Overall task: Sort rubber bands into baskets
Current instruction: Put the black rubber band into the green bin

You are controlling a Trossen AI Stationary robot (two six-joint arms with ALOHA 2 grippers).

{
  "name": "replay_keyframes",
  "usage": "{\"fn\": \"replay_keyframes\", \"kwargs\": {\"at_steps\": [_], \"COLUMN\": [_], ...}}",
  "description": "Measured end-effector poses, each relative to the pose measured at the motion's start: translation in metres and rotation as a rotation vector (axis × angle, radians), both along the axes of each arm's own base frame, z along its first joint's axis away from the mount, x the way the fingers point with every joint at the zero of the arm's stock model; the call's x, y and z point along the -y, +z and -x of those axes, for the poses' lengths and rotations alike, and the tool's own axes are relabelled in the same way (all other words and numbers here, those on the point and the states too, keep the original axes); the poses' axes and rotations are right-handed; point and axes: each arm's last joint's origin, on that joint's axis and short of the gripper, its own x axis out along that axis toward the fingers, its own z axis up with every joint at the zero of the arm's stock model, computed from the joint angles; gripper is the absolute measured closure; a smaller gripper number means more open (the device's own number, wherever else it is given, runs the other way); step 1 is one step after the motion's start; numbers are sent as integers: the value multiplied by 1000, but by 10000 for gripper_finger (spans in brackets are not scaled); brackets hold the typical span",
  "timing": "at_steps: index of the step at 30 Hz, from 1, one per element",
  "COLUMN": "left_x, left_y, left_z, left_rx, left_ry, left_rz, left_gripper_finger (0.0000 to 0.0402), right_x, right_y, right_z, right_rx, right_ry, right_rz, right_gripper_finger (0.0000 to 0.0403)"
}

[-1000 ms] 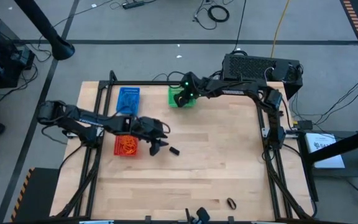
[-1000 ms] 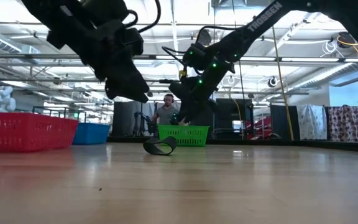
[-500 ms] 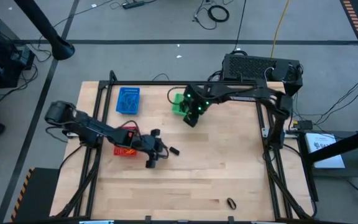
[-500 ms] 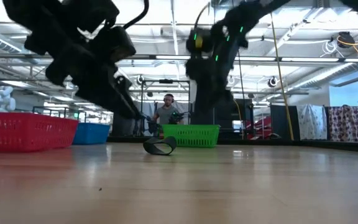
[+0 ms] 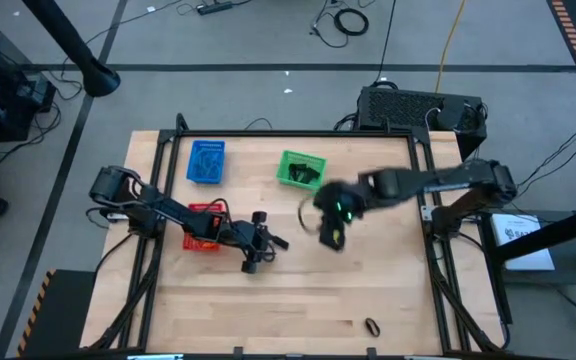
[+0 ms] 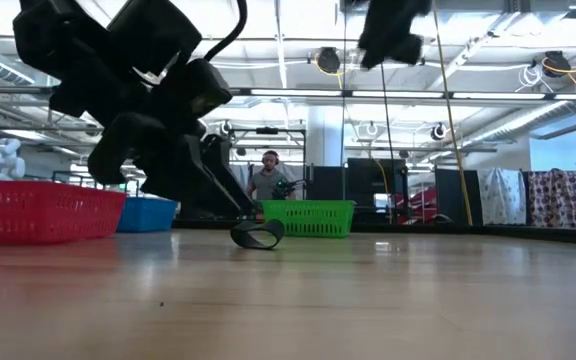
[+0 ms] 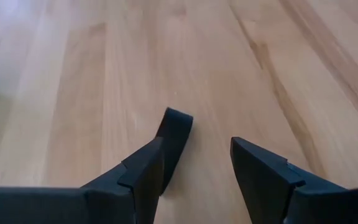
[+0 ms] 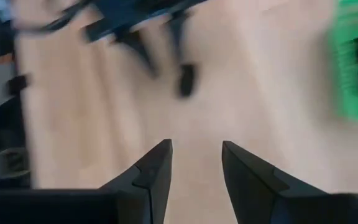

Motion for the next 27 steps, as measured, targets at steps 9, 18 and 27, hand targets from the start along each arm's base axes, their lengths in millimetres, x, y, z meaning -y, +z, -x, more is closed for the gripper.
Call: {"fn": "replay_keyframes", "kwargs": {"at_steps": [9,18,27], "left_x": [0,1,1], "left_y": [1,-18,-18], "left_z": [-1,-14,-31], "left_rx": [28,-6,12], "left_ry": [-97,-123,-71], "left_rz": [-131,-205,-243], "left_gripper_finger": [208,208,208], "right_x": [-123,-202,-247], "right_y": [-19,-69,-111], "right_z": [14,25,43], "right_rx": [-49,-99,-256], "right_ry": [146,182,236], "right_rz": [-22,101,43], "right_gripper_finger": [269,269,269]}}
